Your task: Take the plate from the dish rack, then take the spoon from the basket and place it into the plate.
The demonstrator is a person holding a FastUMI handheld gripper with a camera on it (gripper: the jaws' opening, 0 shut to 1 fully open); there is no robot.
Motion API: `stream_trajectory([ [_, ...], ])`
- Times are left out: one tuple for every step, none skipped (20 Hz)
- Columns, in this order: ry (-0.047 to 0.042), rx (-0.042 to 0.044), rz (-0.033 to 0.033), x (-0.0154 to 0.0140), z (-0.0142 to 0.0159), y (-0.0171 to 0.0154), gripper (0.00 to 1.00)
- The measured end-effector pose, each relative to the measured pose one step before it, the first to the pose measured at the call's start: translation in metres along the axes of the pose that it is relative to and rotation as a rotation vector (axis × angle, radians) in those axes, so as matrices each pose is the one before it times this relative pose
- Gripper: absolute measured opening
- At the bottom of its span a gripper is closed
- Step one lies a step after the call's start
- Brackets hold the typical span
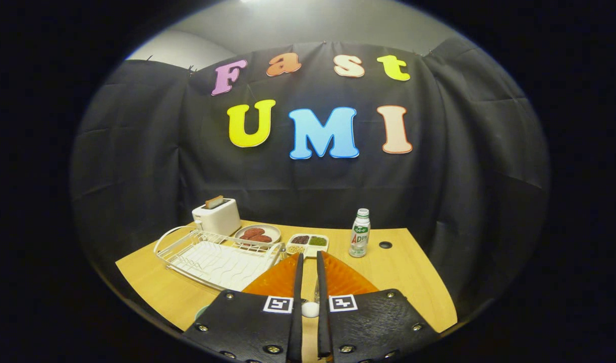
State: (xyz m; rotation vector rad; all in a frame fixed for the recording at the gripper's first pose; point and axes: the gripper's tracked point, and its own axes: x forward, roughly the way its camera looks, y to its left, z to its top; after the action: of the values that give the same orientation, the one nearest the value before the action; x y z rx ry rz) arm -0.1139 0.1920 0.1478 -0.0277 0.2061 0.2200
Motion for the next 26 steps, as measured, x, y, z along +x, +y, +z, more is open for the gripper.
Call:
stream_trajectory([
  [0.01256,-0.00253,0.00818,0.00054,-0.00325,0.00532,0.12],
  [0.01126,0.00012,0.01018,0.00155,-0.00382,0.00739,0.12],
  [0.0101,-0.00228,0.00705,0.00106,-0.00302,0.00589,0.12],
  [0.0095,-0.00254,0.00852,0.00214,-0.00273,0.00569,0.12],
  [0.01035,-0.00331,0.01068,0.00119,-0.00312,0.00591,0.12],
  [0.01004,-0.00846,0.00804,0.00118,-0.00313,0.00539,0.12],
  [0.01137,-0.00836,0.00948,0.00054,-0.00279,0.00468,0.12],
  [0.00745,-0.007,0.01153,0.00211,-0.00317,0.0063,0.12],
  [0.00988,-0.00762,0.01173,0.0016,-0.00214,0.0053,0.12],
  [0.01059,-0.00797,0.01345,0.00171,-0.00303,0.00556,0.12],
  [0.00849,-0.00794,0.01303,0.00246,-0.00239,0.00545,0.12],
  [0.00901,-0.00773,0.01443,0.00258,-0.00261,0.00614,0.12],
  [0.008,-0.00677,0.01292,0.00296,-0.00186,0.00567,0.12],
  [0.00936,-0.00398,0.01561,0.0035,-0.00279,0.00572,0.12],
  [0.0115,-0.00261,0.0174,0.0046,-0.00323,0.00679,0.12],
  [0.01317,-0.00685,0.0156,0.00424,-0.00272,0.00688,0.12],
  [0.01148,-0.00954,0.01363,0.00452,-0.00273,0.00535,0.12],
  [0.01079,-0.00964,0.0154,0.00371,-0.00335,0.00443,0.12],
  [0.00951,-0.00803,0.01621,0.00474,-0.00178,0.00554,0.12],
  [0.00564,-0.00726,0.01742,0.00449,-0.00295,0.00533,0.12],
  [0.00764,-0.0097,0.01416,0.0047,-0.00113,0.00468,0.12],
  [0.00751,-0.00993,0.01235,0.0027,-0.00132,0.00362,0.12],
  [0.00457,-0.00677,0.01301,0.00359,-0.00031,0.00477,0.12],
  [0.00775,-0.00599,0.01309,0.00495,-0.00233,0.00459,0.12],
  [0.00772,-0.00642,0.01095,0.00334,-0.00248,0.00409,0.12],
  [0.00955,-0.0061,0.0105,0.00428,-0.00223,0.00445,0.12],
])
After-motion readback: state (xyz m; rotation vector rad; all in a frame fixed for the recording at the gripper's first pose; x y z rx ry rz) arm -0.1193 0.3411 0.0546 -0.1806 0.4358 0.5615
